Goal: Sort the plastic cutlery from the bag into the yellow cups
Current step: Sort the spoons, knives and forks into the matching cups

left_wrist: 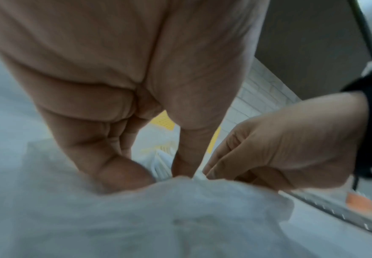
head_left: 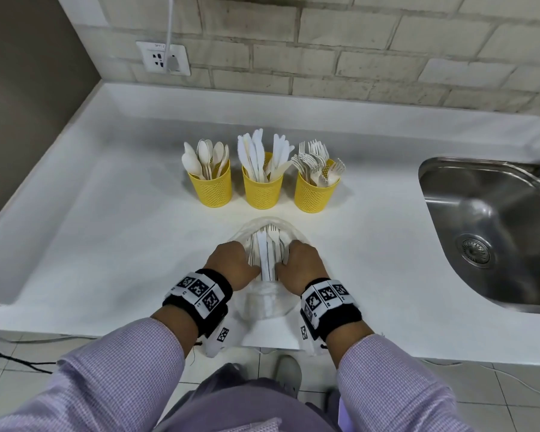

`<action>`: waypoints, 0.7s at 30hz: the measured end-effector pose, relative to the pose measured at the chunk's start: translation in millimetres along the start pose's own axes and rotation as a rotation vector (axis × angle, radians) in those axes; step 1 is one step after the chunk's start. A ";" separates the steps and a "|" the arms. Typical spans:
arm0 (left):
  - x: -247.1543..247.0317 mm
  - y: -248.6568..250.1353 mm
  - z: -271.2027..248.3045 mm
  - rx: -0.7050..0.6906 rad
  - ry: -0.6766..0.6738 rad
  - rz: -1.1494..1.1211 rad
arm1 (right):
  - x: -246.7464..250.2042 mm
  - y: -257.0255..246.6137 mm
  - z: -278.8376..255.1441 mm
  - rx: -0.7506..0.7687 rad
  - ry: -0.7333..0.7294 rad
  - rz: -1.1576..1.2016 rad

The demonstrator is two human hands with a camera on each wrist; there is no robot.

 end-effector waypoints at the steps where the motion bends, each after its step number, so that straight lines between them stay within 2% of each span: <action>1: -2.3 -1.3 1.4 0.013 -0.015 -0.041 | 0.7 1.1 0.9 -0.006 0.005 0.025; 5: -11.6 -3.7 5.6 0.050 -0.063 -0.184 | 2.2 2.6 1.6 -0.014 0.009 0.104; 13: -12.9 -2.1 6.6 0.078 -0.068 -0.262 | 4.5 9.4 0.8 -0.053 0.022 0.238; 21: -7.0 3.3 5.8 0.153 -0.086 -0.437 | -2.1 1.3 2.5 -0.028 0.037 0.215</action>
Point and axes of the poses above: each hand's wrist, its own z-axis towards the middle knuckle, its own x-axis out of the back of the hand, y = z × x, the point moved 9 cm from there along z, towards the middle knuckle, and after that the axes turned 7 degrees about z, right-handed, at the moved point
